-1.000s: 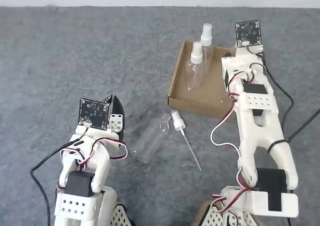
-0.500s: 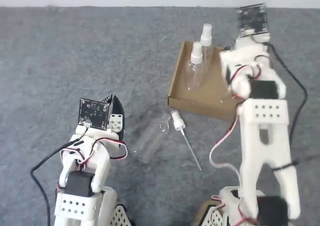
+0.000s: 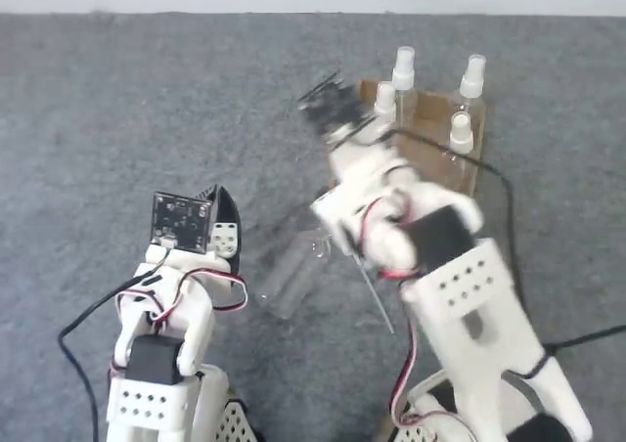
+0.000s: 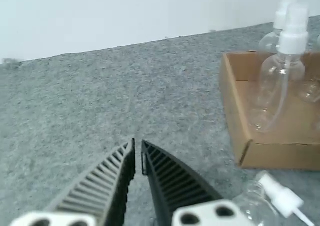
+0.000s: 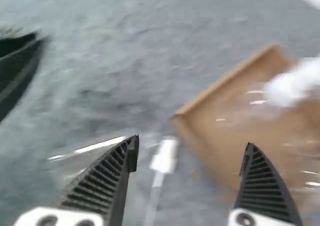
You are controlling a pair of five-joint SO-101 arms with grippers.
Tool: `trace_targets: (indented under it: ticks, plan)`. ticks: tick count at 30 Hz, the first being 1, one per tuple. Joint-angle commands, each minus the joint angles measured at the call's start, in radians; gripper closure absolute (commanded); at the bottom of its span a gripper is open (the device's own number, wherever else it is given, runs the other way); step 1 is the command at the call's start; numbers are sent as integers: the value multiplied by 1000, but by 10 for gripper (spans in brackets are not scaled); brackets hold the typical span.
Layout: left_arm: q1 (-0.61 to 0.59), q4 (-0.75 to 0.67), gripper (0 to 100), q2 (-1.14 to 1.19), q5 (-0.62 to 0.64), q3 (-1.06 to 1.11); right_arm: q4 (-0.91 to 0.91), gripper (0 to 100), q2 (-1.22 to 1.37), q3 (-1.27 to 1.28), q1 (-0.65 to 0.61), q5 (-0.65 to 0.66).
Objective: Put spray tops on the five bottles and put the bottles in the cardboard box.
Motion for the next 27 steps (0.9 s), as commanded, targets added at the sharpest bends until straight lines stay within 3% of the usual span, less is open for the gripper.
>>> trace_targets:
  ticks: [1,6,10,21,27]
  plan:
    - [-78,-26,988,-14,12,-39,12,728,73,-31,-114,-167]
    - [-232,17,988,-12,58,-117,-68,728,259,-29,-160,-466]
    - [-270,17,988,-12,61,-125,-162,726,387,-32,-170,-643]
    - [-269,-23,988,-12,61,-105,-193,725,576,-58,-265,-957]
    - [-269,-23,988,-12,61,-105,-214,727,651,-54,-263,-1023]
